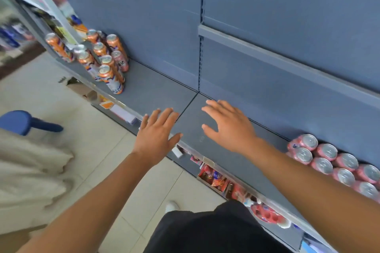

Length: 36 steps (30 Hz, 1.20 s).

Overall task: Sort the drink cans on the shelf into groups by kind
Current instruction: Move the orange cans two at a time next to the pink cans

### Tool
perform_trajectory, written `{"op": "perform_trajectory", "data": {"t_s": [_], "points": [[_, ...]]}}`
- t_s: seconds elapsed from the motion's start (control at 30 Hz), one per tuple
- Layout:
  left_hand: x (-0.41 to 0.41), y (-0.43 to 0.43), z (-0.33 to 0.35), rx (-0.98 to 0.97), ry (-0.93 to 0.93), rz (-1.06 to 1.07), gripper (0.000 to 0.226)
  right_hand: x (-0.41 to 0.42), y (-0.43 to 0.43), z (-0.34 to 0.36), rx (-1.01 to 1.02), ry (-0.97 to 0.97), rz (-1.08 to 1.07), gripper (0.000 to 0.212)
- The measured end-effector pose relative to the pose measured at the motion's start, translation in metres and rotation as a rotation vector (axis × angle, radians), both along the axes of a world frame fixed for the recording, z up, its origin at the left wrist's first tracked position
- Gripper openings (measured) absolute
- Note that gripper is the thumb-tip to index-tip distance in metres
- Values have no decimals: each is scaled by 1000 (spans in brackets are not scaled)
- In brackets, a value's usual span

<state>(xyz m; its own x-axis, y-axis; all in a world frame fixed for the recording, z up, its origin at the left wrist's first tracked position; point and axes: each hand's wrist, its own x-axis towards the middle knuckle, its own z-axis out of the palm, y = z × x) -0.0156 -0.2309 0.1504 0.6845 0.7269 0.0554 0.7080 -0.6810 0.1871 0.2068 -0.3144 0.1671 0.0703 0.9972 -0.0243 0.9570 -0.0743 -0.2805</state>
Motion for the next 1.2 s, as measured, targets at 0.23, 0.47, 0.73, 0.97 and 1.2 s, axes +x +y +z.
{"op": "perform_trajectory", "data": {"t_s": [0.23, 0.47, 0.73, 0.97, 1.2], "points": [[-100, 72, 13, 35, 14, 90, 53, -97, 79, 10, -26, 28, 13, 50], [-156, 138, 11, 57, 21, 215, 52, -142, 166, 1, -39, 71, 42, 48], [-178, 248, 4, 62, 49, 273, 51, -157, 300, -15, -26, 119, 55, 46], [-183, 377, 4, 44, 75, 307, 50, -156, 419, -24, -39, 161, 29, 45], [-188, 483, 3, 70, 19, 258, 40, -162, 493, -37, -121, 176, -8, 47]]}}
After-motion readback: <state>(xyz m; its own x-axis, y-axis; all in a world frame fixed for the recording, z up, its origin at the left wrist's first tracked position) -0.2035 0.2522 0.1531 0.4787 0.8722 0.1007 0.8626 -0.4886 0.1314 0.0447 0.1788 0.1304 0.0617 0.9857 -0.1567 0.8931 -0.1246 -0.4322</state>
